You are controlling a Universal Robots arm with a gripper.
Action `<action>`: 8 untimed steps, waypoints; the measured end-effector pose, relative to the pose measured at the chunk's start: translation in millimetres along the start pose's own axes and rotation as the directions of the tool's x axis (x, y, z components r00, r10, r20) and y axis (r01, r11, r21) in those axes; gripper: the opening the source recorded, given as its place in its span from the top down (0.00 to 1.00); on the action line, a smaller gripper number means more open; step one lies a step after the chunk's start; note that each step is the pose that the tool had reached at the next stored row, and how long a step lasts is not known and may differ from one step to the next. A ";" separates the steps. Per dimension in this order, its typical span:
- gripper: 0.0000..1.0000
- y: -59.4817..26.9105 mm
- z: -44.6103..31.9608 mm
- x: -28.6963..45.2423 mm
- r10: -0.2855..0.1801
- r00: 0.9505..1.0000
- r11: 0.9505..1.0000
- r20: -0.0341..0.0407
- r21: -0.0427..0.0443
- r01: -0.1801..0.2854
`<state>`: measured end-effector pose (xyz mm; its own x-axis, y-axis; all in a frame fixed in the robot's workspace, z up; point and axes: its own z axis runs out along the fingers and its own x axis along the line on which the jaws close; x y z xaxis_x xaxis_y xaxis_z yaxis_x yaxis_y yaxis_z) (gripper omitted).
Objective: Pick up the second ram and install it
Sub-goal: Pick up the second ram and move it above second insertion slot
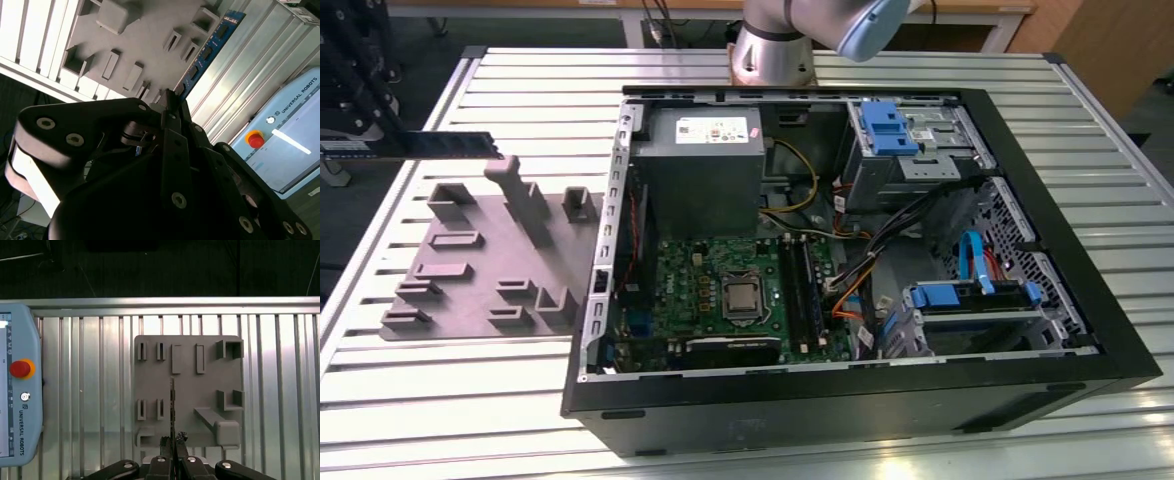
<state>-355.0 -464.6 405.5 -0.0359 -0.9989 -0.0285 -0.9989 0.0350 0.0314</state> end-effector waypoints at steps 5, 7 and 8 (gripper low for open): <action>0.86 -5.5 -0.1 -0.2 0.000 1.000 1.000 0.000 0.000 0.000; 0.86 -7.1 -0.2 -0.3 0.000 1.000 1.000 0.000 0.000 0.000; 0.86 -8.0 -0.3 -0.3 0.000 1.000 1.000 0.000 0.000 0.000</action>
<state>-347.1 -464.6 405.5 -0.0359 -0.9989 -0.0285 -0.9989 0.0350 0.0314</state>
